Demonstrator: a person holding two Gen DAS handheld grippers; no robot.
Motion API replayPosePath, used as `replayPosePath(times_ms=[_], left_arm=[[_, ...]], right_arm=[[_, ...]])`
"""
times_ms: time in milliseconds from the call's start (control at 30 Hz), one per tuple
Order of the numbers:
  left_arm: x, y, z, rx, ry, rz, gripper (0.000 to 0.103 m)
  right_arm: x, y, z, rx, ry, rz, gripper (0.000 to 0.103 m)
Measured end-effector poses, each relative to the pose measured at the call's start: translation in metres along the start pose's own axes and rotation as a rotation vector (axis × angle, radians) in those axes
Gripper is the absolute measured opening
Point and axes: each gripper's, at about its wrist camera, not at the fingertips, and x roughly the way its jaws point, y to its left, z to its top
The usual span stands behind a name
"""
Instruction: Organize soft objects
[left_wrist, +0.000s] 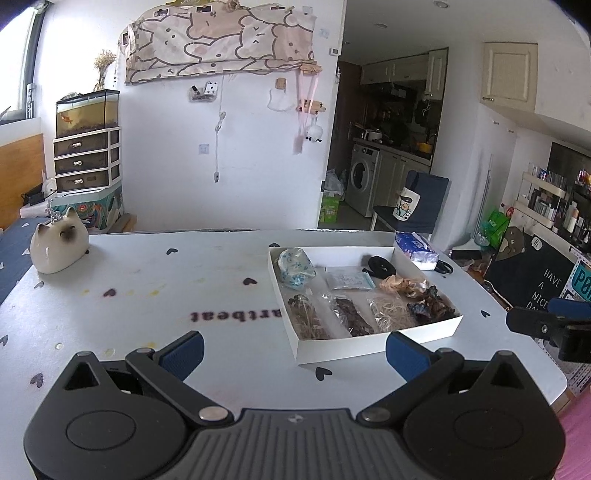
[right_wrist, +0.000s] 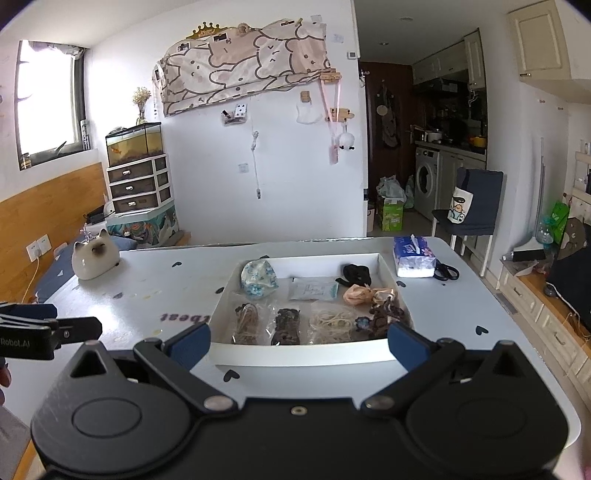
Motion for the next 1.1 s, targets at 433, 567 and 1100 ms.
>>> replayPosePath(times_ms=[433,567,1100], left_arm=[[-0.0074,0.0086,0.0002,-0.005,-0.005,0.010,0.103],[-0.0069,0.0079,0.0010,-0.006,-0.004,0.012,0.103],[-0.0091,0.0094,0.0026,-0.009,-0.009,0.015,0.103]], right_arm=[[0.0012,0.0041,0.0011,-0.002,0.001,0.017,0.103],[0.0011,0.0047,0.0013,-0.004,0.000,0.021,0.103],[0.0010,0.0041,0.0013,-0.003,-0.001,0.021,0.103]])
